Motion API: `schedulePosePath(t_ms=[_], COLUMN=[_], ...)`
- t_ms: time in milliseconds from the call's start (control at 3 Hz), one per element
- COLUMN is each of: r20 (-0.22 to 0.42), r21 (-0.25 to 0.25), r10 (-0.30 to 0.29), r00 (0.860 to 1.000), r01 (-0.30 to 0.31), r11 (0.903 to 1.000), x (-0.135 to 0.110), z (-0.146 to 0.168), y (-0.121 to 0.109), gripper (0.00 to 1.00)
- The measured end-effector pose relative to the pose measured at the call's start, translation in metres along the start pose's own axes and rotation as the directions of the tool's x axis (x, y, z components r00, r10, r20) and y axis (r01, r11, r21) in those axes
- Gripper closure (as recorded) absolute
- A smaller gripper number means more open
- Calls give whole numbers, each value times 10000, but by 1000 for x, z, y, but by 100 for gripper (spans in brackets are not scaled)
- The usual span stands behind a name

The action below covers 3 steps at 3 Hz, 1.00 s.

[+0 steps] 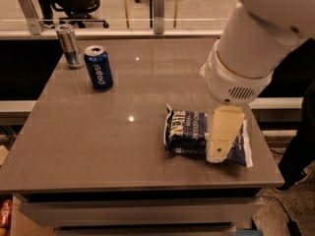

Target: Move blue chip bag near pepsi can

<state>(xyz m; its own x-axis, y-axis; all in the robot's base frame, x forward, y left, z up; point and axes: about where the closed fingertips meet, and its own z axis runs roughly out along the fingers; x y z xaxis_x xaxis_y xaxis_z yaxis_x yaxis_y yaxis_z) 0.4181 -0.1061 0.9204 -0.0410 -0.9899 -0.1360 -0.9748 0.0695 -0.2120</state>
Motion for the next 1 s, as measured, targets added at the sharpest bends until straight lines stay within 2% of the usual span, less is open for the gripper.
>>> schedulePosePath(t_ms=[333, 1000], r20=[-378, -977], r21=[-446, -1294], r10=[153, 384], r00=[9992, 9945], r01=[-169, -509], r11=[9989, 9903], x=[-4, 3], z=[33, 91], y=[6, 11], gripper=[0, 0])
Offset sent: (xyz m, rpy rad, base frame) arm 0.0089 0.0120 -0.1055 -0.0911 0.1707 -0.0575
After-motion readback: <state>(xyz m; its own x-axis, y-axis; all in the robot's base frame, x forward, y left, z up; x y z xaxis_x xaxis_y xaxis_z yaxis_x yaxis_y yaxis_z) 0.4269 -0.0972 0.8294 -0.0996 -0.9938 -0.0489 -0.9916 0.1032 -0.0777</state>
